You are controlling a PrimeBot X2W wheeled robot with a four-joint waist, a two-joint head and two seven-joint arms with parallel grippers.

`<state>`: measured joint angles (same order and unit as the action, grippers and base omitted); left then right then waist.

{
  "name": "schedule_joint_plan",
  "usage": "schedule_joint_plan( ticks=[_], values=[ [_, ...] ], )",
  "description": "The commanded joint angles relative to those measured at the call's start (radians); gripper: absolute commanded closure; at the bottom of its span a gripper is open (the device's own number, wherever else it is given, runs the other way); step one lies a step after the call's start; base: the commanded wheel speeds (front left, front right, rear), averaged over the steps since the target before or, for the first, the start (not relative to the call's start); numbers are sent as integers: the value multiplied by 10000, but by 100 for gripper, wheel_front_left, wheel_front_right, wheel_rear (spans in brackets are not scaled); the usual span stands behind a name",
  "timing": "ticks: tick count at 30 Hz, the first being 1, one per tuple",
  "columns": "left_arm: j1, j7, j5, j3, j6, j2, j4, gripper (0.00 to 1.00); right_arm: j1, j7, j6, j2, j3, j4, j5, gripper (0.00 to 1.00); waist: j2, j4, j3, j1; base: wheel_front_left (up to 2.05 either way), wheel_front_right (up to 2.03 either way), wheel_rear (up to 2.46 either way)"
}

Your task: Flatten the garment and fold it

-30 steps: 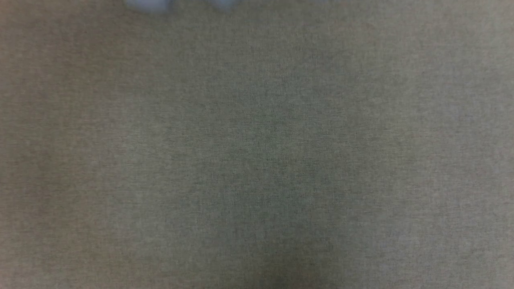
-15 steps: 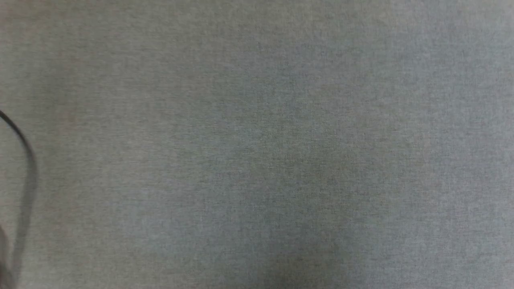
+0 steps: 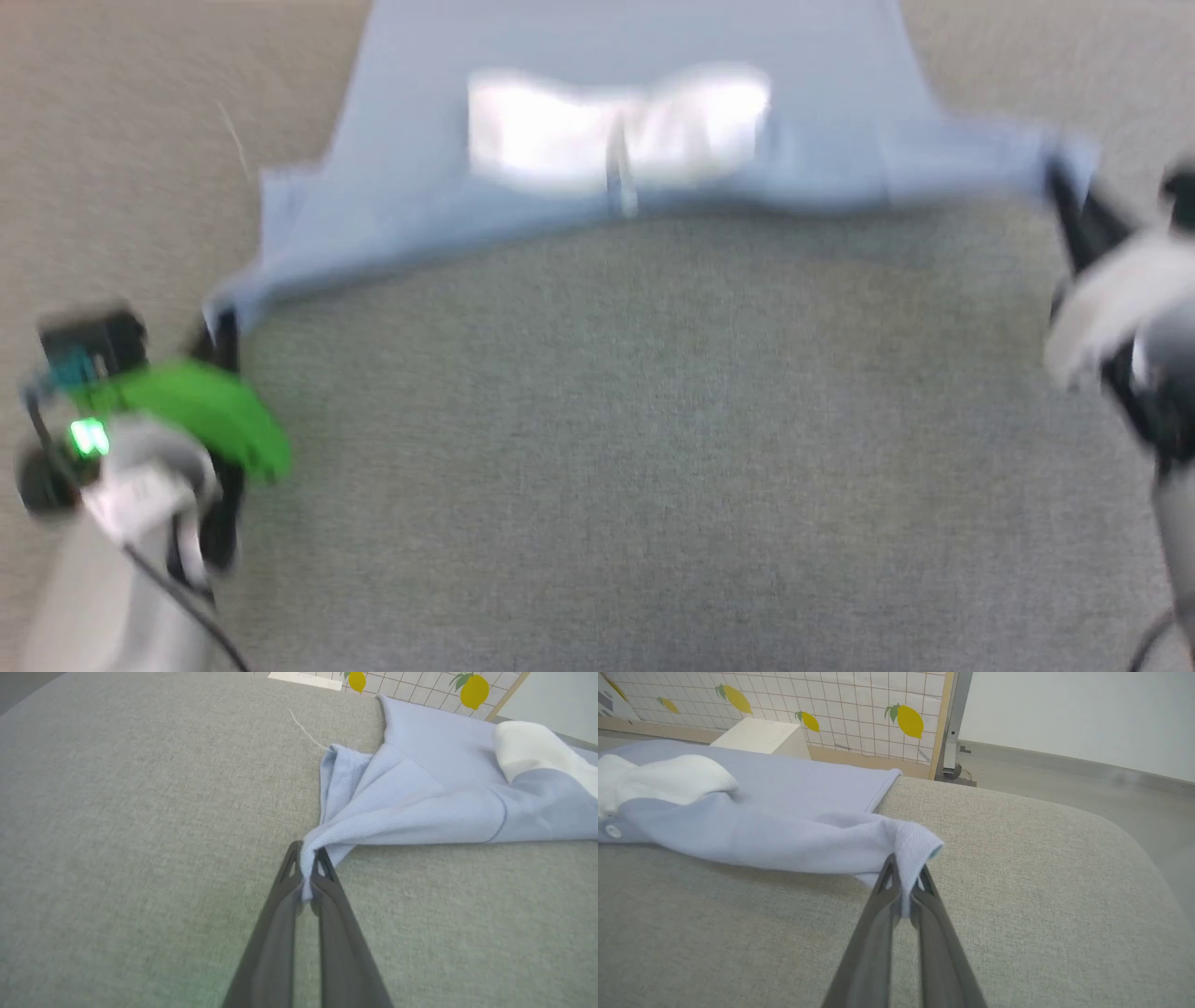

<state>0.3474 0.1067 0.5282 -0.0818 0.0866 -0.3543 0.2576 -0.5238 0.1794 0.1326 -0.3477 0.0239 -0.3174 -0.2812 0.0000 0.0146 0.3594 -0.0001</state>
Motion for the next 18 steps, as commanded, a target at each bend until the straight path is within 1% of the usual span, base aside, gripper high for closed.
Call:
schedule_joint_plan(
  ticks=[1, 5, 7, 9, 12, 14, 18],
  values=[
    [-563, 172, 204, 111, 118, 63, -224, 100, 598, 196, -19, -3, -221, 352, -44, 100, 0, 286, -1140, 1, 0, 0, 0],
    [-2096, 768, 665, 243, 505, 320, -935, 100, 2454, 1072, -19, 450, -965, 1352, 96, 100, 0, 314, -1708, 1, 0, 0, 0],
    [-2768, 1021, 789, 248, 672, 392, -1203, 100, 3278, 1516, -19, 838, -1411, 1865, 249, 100, 0, 325, -1961, 1, 0, 0, 0],
    [-3366, 1181, 931, 293, 827, 485, -1440, 100, 4068, 2033, -19, 1341, -1820, 2409, 377, 100, 0, 317, -2174, 1, 0, 0, 0],
    [-4134, 1225, 1335, 464, 942, 771, -1878, 100, 5029, 2841, -19, 2180, -2398, 3139, 577, 100, 0, 269, -2361, 1, 0, 0, 0],
    [-4608, 1304, 1396, 499, 1089, 831, -2093, 100, 5555, 3278, -19, 2548, -2699, 3541, 656, 100, 0, 240, -2448, 1, 0, 0, 0],
    [-5511, 1501, 1446, 661, 1534, 880, -2372, 100, 6419, 3976, -19, 2906, -3288, 4101, 768, 100, 0, 223, -2618, 1, 0, 0, 0]
  ],
)
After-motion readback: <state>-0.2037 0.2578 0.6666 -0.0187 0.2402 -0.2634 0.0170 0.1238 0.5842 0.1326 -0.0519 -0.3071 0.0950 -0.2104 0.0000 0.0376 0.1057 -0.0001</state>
